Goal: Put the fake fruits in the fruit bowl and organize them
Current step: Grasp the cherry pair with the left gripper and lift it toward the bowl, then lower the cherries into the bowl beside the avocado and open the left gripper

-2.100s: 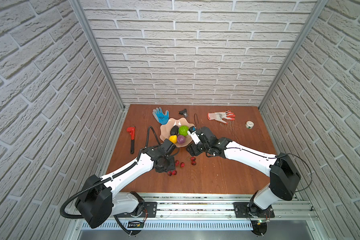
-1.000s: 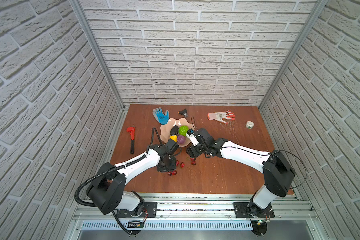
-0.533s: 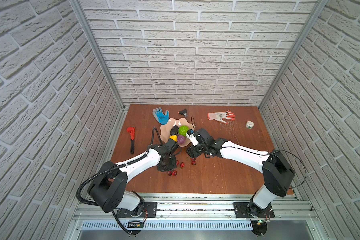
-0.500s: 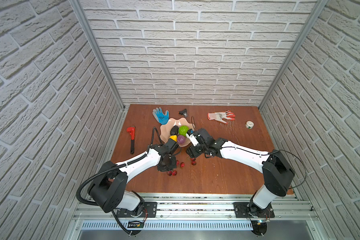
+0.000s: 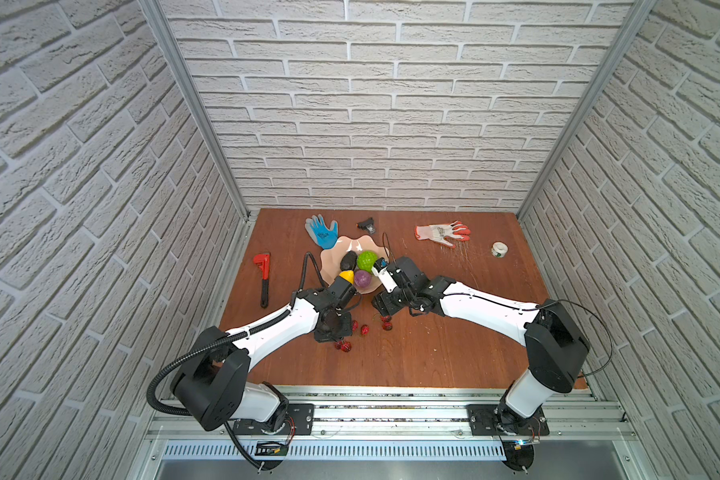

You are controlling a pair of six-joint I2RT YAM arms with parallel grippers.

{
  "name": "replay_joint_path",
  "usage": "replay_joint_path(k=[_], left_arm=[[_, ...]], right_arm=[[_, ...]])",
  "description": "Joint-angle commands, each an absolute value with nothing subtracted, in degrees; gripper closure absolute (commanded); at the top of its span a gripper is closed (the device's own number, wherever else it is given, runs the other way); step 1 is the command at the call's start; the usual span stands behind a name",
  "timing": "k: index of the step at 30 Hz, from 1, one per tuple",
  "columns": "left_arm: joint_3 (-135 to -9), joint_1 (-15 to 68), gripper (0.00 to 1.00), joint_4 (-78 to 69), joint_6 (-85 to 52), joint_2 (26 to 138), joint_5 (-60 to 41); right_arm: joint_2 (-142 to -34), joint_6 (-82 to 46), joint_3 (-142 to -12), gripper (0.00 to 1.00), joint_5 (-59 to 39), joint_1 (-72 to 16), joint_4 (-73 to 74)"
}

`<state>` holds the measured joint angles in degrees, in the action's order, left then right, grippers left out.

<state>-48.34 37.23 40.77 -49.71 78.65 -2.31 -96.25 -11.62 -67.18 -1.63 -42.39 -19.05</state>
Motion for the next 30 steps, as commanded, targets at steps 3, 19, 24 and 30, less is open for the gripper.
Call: replay_joint_path(k=[3,19,24,30], left_arm=[[-49.67,36.69,1.0,43.82,-48.78,73.84,-0.75],[-69.18,23.1,1.0,48.35,-35.49,75.02,-0.66],[-74.91,20.06,1.0,43.53,-32.8,83.24,-1.48],[-80.43,17.59,1.0,38.64,-31.82,93.09,-1.65]], right_arm=[[-94.02,-11.87,-66.82,0.29,-1.94,-42.8,-17.75],[-91.13,-16.38,-68.38,0.28,-5.04,-38.1,-17.73],[-90.79,-17.71,-67.21,0.28,-6.67,-35.94,-15.74],[-91.09,-14.62,-68.94,0.28,-2.32,-35.86,-18.68]])
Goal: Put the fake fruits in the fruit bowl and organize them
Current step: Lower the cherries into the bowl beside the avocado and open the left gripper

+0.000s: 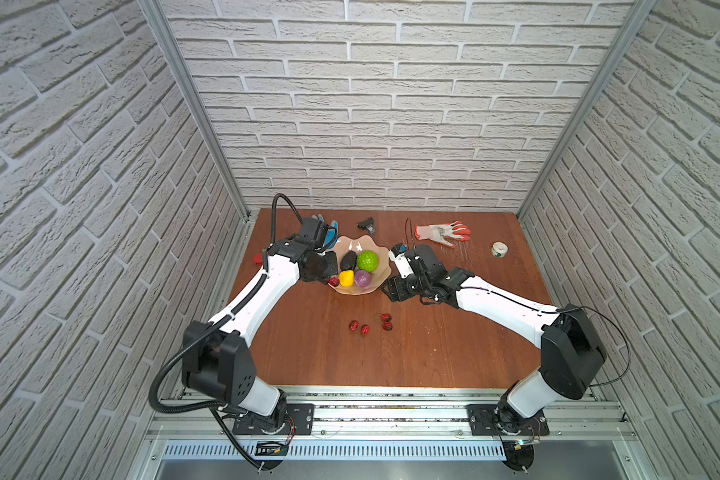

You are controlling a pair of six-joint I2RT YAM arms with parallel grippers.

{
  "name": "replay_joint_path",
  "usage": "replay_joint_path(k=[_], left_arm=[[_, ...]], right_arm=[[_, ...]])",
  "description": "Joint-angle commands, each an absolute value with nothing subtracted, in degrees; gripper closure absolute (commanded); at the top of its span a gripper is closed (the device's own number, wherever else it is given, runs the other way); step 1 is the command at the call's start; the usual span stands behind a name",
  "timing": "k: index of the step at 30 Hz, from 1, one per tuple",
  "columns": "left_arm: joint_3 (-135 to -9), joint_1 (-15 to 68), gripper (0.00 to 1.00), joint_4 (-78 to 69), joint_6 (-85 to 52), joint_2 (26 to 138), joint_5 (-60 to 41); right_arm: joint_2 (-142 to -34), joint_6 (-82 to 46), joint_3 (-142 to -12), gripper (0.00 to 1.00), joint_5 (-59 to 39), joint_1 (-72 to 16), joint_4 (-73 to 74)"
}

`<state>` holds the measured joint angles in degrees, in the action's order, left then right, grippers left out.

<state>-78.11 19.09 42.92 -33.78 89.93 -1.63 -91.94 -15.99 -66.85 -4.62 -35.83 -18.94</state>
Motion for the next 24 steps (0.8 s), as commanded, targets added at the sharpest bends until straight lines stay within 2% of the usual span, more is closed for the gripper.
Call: replay_joint_path(k=[1,14,24], left_arm=[[-81.21,17.14,1.0,37.78,-31.73,94.46,-2.04],[-93.5,13.54,1.0,34.51,-32.55,112.84,-6.26],[-89.85,13.07,1.0,31.07,-31.82,113.34,-7.57]], right_arm=[[-91.06,-13.9,-69.07,0.28,-1.68,-35.89,-18.8],[-103.26,-11.49,-79.73,0.28,-7.65,-34.22,-21.01],[-101.08,-15.83,-77.44,0.28,-7.19,-34.12,-18.96]])
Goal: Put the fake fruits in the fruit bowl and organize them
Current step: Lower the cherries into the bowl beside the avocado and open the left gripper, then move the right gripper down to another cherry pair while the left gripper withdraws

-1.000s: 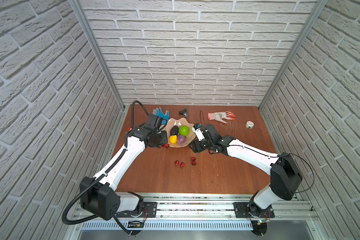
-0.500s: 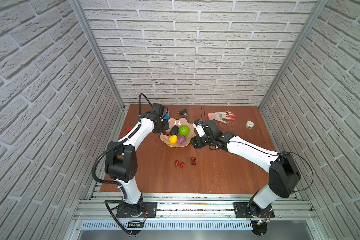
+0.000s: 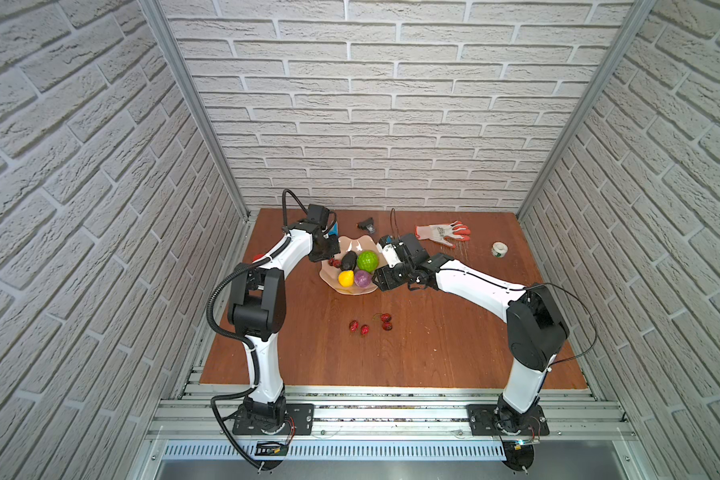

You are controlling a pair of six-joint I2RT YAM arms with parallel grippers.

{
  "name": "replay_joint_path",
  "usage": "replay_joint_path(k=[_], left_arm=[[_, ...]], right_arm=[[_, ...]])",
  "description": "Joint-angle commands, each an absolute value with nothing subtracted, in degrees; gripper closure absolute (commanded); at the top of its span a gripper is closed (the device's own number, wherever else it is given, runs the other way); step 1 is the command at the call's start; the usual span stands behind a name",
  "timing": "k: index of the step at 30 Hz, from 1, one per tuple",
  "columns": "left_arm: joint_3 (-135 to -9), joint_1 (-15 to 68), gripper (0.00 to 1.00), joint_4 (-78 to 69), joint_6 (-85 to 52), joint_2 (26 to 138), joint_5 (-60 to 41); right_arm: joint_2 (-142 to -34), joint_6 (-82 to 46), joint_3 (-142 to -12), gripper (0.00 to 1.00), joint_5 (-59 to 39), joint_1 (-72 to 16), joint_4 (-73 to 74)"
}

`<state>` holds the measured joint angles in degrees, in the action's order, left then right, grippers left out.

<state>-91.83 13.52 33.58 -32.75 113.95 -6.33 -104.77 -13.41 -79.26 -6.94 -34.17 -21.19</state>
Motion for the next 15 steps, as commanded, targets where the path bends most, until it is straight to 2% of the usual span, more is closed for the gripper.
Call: replay_joint_path(k=[1,10,14,15], left_arm=[[-88.62,13.06,1.0,30.07,-32.07,112.99,-8.32],[-80.25,13.21,0.99,24.26,-34.19,107.84,-9.53],[-79.96,13.61,0.9,23.96,-33.93,107.97,-10.28],[-79.9,13.69,0.85,23.75,-34.0,107.67,-10.29]], right_arm=[[-100.46,-16.2,-76.45,0.29,-7.17,-34.19,-18.36],[-96.77,-15.69,-73.65,0.29,-5.96,-34.89,-20.28],[-95.92,-15.55,-73.09,0.29,-5.32,-35.22,-20.7],[-95.51,-15.56,-72.84,0.29,-5.18,-35.37,-20.73]])
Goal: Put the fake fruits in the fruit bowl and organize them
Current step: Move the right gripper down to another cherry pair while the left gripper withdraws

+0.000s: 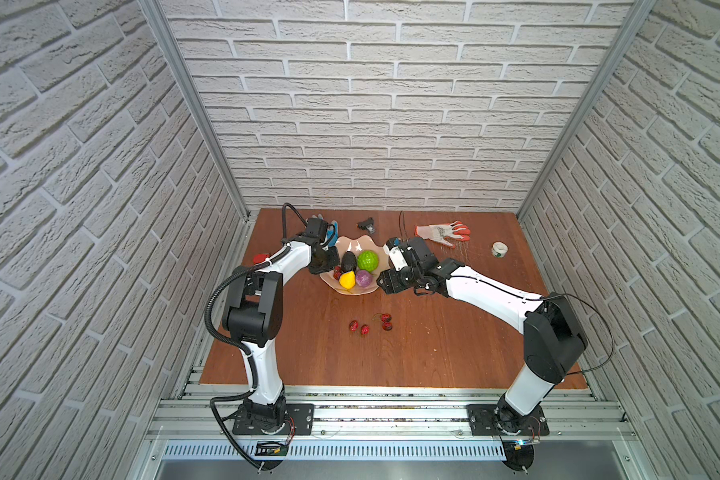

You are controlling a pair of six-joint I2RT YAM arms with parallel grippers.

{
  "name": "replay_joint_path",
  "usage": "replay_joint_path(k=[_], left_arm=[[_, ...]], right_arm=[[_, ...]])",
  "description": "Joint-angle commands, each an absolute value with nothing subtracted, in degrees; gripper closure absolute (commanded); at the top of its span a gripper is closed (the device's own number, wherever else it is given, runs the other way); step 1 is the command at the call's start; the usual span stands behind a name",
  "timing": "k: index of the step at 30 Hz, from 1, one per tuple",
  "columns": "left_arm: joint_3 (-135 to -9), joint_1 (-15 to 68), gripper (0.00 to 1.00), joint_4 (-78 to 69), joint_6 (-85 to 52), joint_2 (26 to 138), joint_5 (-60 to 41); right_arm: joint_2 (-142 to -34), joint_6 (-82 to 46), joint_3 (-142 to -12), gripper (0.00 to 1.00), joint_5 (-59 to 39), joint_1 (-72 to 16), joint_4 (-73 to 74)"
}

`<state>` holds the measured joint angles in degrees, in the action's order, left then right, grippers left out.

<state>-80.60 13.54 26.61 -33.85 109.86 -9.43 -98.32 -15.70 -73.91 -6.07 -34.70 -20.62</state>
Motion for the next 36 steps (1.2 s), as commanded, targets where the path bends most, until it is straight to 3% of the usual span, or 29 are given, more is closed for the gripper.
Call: replay_joint_path(k=[1,3,6,18,27,36], left_arm=[[-79.81,13.87,0.79,23.53,-34.08,107.6,-10.21],[-79.78,14.38,0.65,23.34,-34.18,107.02,-9.69],[-80.24,14.85,0.56,23.72,-34.06,106.12,-9.18],[-74.52,16.37,0.52,26.77,-32.85,94.57,-4.84],[-63.01,16.37,0.49,26.81,-36.58,83.57,-9.58],[-59.17,14.94,0.48,29.71,-36.57,77.36,-8.96]], right_arm=[[-95.16,-15.62,-72.44,0.29,-4.99,-35.5,-20.9],[-94.12,-15.47,-71.64,0.29,-4.45,-35.85,-21.36],[-92.68,-14.54,-70.9,0.29,-3.27,-36.37,-22.56],[-91.31,-3.56,-72.33,0.31,6.01,-42.42,-30.47],[-101.78,8.54,-79.8,0.31,15.6,-50.4,-38.71],[-110.6,12.43,-82.96,0.32,14.49,-53.43,-37.63]])
